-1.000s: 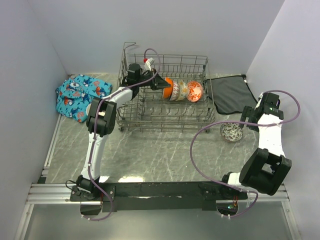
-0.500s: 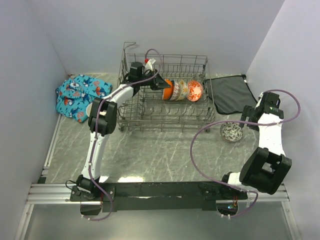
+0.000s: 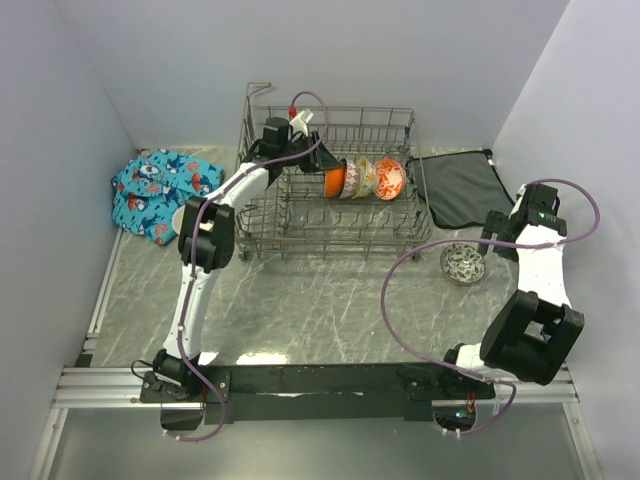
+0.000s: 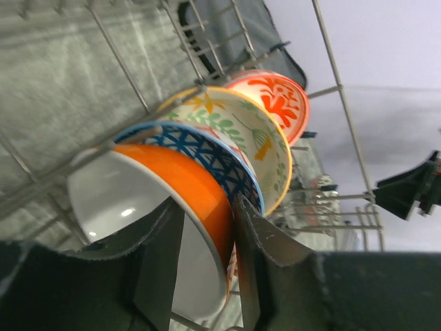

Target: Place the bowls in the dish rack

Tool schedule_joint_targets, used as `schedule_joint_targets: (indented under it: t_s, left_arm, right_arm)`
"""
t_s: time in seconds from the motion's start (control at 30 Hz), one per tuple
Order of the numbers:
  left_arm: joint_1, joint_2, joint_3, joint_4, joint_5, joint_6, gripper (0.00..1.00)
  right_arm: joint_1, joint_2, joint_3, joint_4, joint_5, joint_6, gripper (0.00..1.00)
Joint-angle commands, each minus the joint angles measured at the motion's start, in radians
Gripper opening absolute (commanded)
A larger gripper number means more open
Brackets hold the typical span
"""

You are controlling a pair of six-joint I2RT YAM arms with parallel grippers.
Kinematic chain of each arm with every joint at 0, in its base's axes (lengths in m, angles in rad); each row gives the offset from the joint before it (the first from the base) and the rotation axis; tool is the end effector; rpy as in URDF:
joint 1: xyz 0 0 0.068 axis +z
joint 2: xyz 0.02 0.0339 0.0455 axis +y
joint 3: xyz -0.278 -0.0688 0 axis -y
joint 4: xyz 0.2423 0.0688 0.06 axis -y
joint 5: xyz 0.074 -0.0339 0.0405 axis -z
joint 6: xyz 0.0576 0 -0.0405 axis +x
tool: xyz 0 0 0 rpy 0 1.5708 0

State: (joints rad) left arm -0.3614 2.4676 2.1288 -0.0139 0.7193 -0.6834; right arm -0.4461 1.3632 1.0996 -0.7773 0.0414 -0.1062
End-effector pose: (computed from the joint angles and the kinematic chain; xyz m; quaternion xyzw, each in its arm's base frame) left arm 0.5439 -0.2462 0.2225 0.0757 0.7901 -0.5173 0.3200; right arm 0.2504 -0.1224 0.2668 0.1685 0.9501 -0.0906 0.2464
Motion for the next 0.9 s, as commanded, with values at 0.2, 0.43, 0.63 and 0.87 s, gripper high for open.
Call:
schedule_joint_targets:
  t_s: [0.2,0.43,0.63,0.87]
  left_arm:
    - [0.007,-0.099,0.141,-0.152,-0.236,0.287,0.48]
    - [0.001,-0.127,0.155,-0.178,-0.244,0.326,0.54]
    - [-0.019,-0.174,0.172,-0.181,-0.245,0.357,0.55]
    - [-0.045,-0.381,0.084,-0.221,-0.262,0.531,0.56]
  right_arm:
    - [-0.006,0.022,0.078,0.023,-0.031,0.01,0.97]
    - [-0.006,-0.015,0.06,0.018,-0.038,0.014,0.97]
    - [-0.008,-0.055,0.034,0.018,-0.038,0.016,0.98]
    - [-0.006,-0.104,-0.01,0.026,-0.043,0.054,1.0]
